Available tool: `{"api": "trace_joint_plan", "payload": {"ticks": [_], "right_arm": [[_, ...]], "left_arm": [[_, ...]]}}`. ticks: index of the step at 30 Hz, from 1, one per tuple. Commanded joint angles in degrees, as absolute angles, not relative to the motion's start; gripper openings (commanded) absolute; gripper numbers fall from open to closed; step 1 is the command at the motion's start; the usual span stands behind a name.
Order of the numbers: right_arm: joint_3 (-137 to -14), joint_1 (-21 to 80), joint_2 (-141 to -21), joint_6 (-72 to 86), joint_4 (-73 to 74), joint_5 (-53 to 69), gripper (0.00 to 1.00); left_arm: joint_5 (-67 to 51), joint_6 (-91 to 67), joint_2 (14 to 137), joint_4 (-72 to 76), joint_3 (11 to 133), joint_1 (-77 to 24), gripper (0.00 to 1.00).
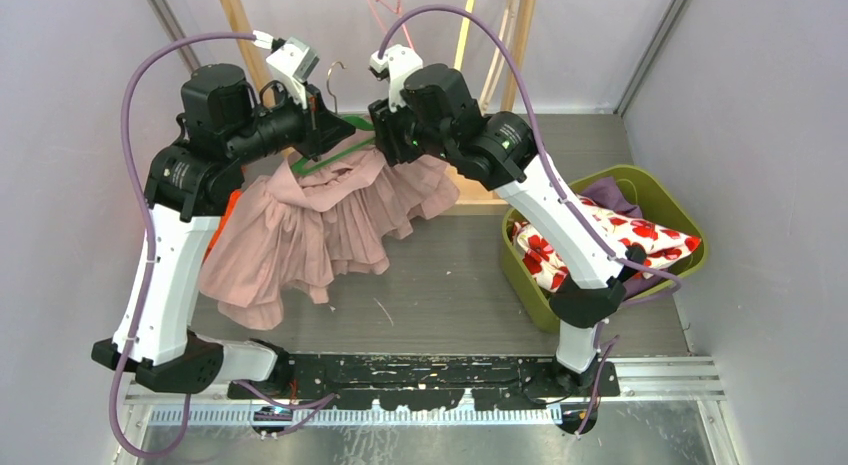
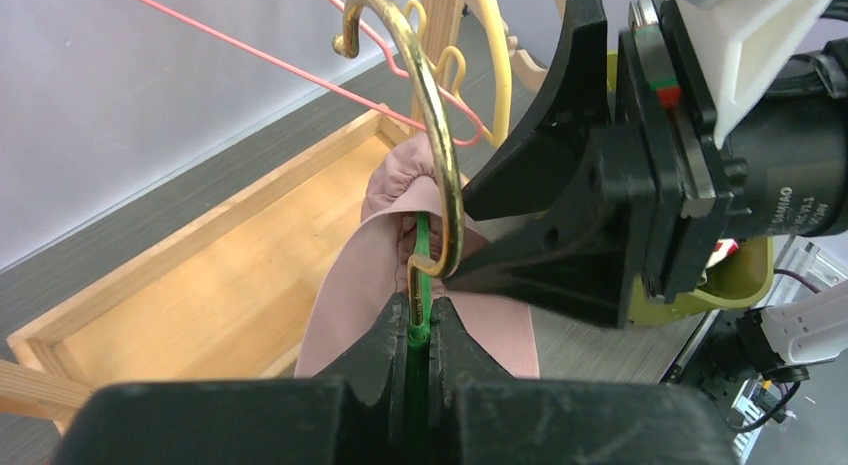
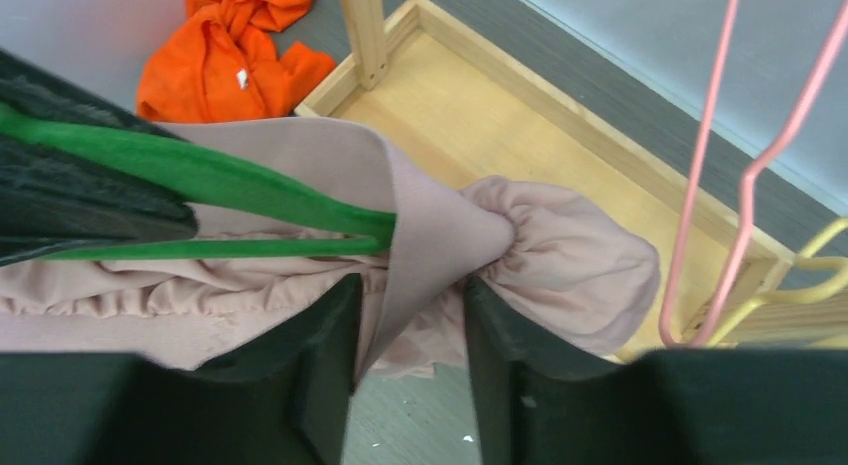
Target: Remove the skirt from the hanger
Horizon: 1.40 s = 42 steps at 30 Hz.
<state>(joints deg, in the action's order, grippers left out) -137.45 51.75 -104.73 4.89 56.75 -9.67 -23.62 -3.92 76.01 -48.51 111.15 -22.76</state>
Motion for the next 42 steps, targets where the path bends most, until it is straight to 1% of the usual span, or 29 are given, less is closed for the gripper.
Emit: {"api": "trace_joint_plan", "payload": {"ticks": [1, 2, 4, 6, 11, 15, 19, 23, 25, 29, 33, 42], "right_arm": [[-139.40, 51.94, -102.64, 3.77, 53.74, -15.21, 0.36], [-139.04, 51.92, -102.54, 3.95, 53.19, -16.03, 0.27], [-138.37, 51.93, -102.40, 4.37, 52.29, -17.31, 0.12], [-138.11, 51.93, -102.55, 4.47, 51.92, -17.73, 0.02], [-137.24, 51.86, -102.80, 3.01, 49.84, -25.14, 0.01], [-137.91, 50.57, -103.42, -0.14, 48.62, -28.73, 0.01], [-137.67, 46.32, -103.23, 1.31, 48.40, -26.65, 0.01], [-135.89, 43.10, -102.56, 2.70, 48.44, -24.00, 0.01], [-134.55, 42.62, -102.18, 2.67, 48.43, -23.68, 0.01], [-133.65, 42.52, -102.25, 3.14, 48.52, -21.93, 0.01], [-133.70, 42.36, -102.60, 3.07, 48.07, -21.18, 0.01], [-138.53, 40.53, -102.28, 3.06, 46.77, -21.24, 0.01]], "left_arm": [[-24.35, -2.72, 74.61, -45.78, 114.58, -23.07, 0.00], [-24.27, -2.65, 74.43, -45.86, 114.50, -23.03, 0.00], [-24.26, -2.55, 73.99, -45.88, 114.08, -23.03, 0.00], [-24.38, -2.54, 73.43, -45.92, 113.66, -23.03, 0.00], [-26.32, -1.57, 70.10, -47.01, 111.10, -23.08, 0.00], [-24.60, 0.74, 65.00, -50.71, 107.58, -23.13, 0.00], [-20.33, 2.53, 60.53, -53.56, 106.69, -23.16, 0.00], [-13.27, 4.45, 57.81, -54.35, 109.39, -23.14, 0.00], [-11.79, 4.78, 57.20, -53.44, 111.42, -23.13, 0.00], [-13.52, 3.26, 57.91, -51.80, 115.73, -23.49, 0.00], [-17.25, 1.01, 59.14, -50.42, 117.09, -23.56, 0.00], [-17.03, 1.62, 59.41, -52.90, 111.41, -23.64, 0.00]]}}
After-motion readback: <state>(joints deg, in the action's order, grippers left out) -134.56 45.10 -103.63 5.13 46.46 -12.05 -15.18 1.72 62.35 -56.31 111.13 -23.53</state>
